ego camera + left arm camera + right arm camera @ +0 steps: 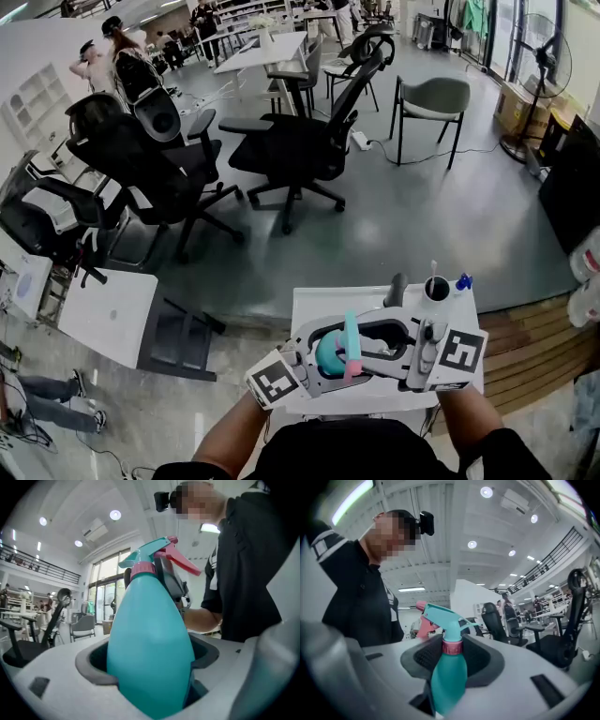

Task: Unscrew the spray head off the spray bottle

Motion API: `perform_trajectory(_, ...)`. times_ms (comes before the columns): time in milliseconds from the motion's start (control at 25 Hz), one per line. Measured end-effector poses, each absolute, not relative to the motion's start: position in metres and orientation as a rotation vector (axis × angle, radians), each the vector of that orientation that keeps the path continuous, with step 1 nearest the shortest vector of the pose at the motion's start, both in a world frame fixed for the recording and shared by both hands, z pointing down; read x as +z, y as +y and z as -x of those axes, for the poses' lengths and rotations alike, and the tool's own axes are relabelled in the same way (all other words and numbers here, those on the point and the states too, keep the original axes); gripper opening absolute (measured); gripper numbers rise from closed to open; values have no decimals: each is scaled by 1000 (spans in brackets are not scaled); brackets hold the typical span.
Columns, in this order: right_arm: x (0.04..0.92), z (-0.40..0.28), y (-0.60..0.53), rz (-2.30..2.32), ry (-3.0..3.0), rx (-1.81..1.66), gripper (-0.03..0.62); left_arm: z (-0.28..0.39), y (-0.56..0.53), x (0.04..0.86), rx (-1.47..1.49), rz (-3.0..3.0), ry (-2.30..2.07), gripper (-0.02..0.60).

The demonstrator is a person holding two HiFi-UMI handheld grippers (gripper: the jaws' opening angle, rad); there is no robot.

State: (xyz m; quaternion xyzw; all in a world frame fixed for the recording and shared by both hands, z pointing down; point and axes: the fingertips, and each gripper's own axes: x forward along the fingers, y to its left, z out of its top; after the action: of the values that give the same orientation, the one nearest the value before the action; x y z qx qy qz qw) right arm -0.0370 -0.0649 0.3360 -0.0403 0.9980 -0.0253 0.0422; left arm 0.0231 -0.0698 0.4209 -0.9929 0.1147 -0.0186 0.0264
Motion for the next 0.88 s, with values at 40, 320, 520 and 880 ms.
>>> perform_trajectory(40,333,38,-58,53,3056,-107,138,-24,-61,419,-49,3082,261,431)
perform_trajectory(320,334,34,-64,118,2996,-37,144,-23,-65,421,-28,3143,293,431)
perform_trajectory(520,346,25,-103,488,2964,-34,210,-2,-111,428,-69,3079,732,431)
perform_trajectory(880,350,37,-105,614,2989,-12,192,11,-138,448,-260,2877,1016,431)
